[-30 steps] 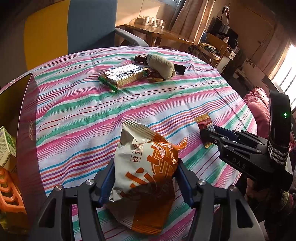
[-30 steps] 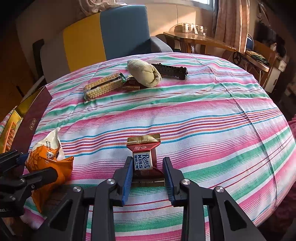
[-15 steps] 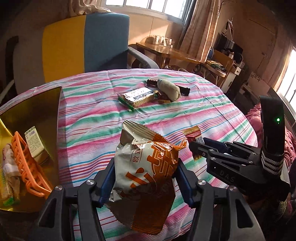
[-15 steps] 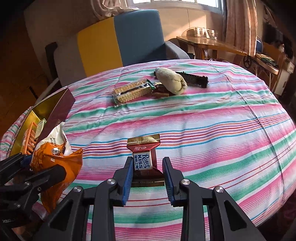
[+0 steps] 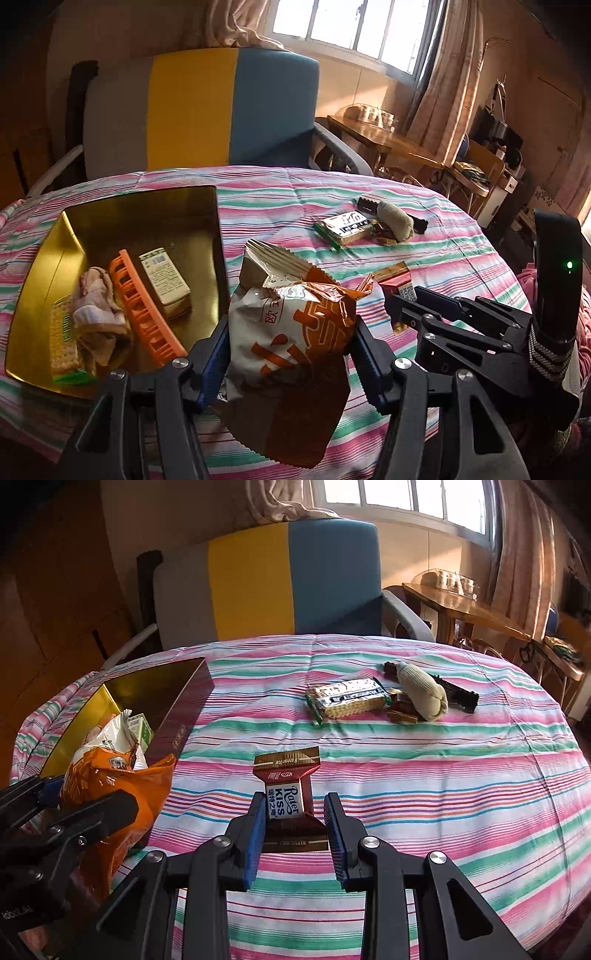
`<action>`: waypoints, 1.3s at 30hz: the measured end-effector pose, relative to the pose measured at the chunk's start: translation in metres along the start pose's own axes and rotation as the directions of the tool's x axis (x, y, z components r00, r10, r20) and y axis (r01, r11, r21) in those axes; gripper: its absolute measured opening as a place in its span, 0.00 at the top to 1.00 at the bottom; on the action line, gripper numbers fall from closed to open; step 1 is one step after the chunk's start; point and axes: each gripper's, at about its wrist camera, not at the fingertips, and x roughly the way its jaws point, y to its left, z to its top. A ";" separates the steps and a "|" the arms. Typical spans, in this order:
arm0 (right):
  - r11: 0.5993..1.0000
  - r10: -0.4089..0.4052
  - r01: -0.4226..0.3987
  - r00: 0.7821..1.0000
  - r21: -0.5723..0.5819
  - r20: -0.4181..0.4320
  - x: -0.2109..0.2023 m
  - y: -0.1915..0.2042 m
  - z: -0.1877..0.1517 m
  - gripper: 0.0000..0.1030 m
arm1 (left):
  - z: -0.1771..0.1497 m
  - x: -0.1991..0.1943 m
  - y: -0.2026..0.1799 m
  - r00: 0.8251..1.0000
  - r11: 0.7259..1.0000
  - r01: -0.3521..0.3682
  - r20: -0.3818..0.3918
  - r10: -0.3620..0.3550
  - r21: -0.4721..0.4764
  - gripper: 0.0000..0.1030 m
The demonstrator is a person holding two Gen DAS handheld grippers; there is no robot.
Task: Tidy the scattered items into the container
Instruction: 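Carry the chip bag and chocolate into the gold tray with both tools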
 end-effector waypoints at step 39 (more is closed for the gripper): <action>0.945 0.266 -0.287 0.953 -0.158 -0.144 0.099 0.187 0.078 0.68 | 0.013 0.010 0.192 0.949 0.908 -0.314 -0.069 0.307 -0.279 0.40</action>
